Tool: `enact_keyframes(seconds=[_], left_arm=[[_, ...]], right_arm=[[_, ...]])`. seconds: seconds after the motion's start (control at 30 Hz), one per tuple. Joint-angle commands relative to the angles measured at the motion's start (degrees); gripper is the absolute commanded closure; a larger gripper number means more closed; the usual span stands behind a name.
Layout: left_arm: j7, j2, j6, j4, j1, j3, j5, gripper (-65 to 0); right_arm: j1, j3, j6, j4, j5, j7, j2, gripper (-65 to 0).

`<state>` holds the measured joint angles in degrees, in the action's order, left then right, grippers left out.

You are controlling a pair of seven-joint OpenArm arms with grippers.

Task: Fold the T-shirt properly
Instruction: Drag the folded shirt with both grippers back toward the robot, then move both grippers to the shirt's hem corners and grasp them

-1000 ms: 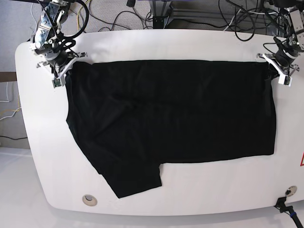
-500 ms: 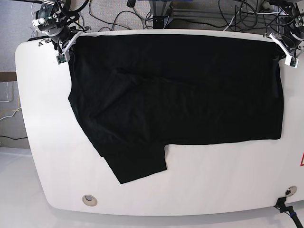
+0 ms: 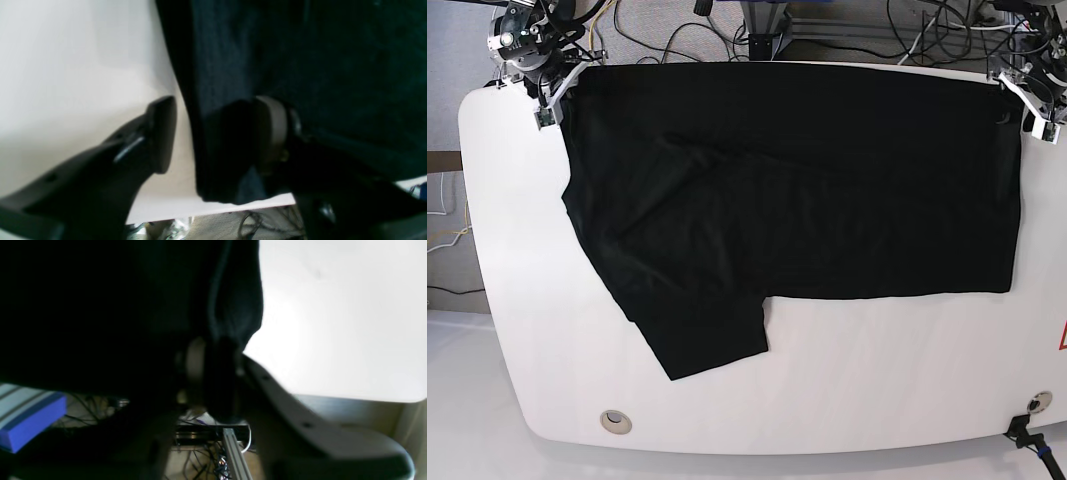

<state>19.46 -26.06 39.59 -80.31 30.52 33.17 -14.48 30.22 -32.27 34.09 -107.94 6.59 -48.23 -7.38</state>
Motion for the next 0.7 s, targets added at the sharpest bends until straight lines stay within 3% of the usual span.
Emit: enact_keyframes(seconds=[0.0,0.4,0.67], left_arm=[[2.6,-1.1,0.4,-0.1,0.7,0.1,2.1,-34.1],[2.6,-2.9,0.4,-8.9,-0.3,3.4,1.9,-34.1],[3.1,-2.9,0.4,-9.4,-15.8,1.3,2.3,-34.1]], right_arm=[[0.3,-0.4,-0.1,-1.6,-0.1,0.1,-0.8,-17.5],[-4.9,-2.4,0.0,-4.9,-0.1,0.0,-0.8,-22.6],[-15.9,-2.1,-0.1,-3.7,-0.1,-0.1,-0.6,-31.7]])
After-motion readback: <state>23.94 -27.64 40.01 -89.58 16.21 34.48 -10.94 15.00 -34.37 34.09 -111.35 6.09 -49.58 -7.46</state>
